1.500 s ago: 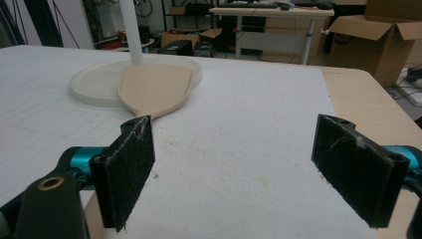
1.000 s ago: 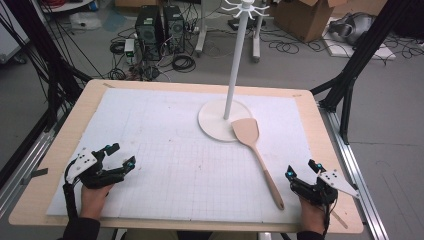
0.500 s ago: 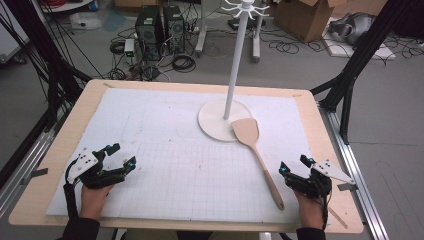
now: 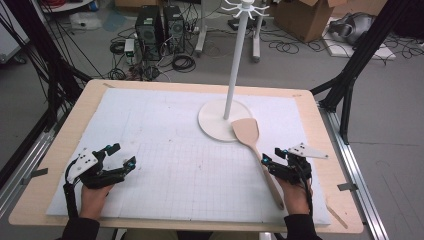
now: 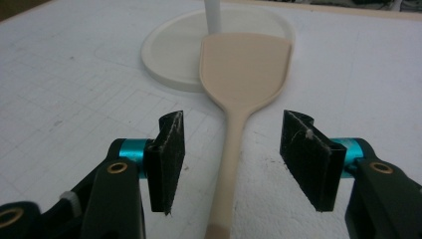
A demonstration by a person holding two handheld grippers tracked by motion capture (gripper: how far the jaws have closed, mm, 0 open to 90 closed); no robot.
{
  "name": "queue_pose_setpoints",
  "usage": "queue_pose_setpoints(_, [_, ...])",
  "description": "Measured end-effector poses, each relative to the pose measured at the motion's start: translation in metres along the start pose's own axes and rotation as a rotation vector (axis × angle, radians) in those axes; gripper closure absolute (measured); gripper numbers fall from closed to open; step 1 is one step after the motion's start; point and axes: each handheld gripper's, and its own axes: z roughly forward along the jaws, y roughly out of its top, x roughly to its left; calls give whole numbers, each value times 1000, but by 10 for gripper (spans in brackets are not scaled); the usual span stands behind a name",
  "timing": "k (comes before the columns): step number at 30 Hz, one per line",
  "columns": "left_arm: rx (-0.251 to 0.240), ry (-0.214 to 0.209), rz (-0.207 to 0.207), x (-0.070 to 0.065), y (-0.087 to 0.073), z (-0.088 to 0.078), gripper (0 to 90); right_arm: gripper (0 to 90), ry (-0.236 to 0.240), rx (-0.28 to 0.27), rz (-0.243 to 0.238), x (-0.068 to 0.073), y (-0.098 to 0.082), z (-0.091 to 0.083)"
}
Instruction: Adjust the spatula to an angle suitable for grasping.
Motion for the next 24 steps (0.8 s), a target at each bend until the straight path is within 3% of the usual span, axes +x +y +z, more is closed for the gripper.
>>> queue_pose_setpoints(14, [1,-3,8,0,0,0,200,500,-37,244,20,-2,6,47])
queue_pose_setpoints(24, [2,-3,8,0,0,0,202,602,-44,322,9,1,10,66])
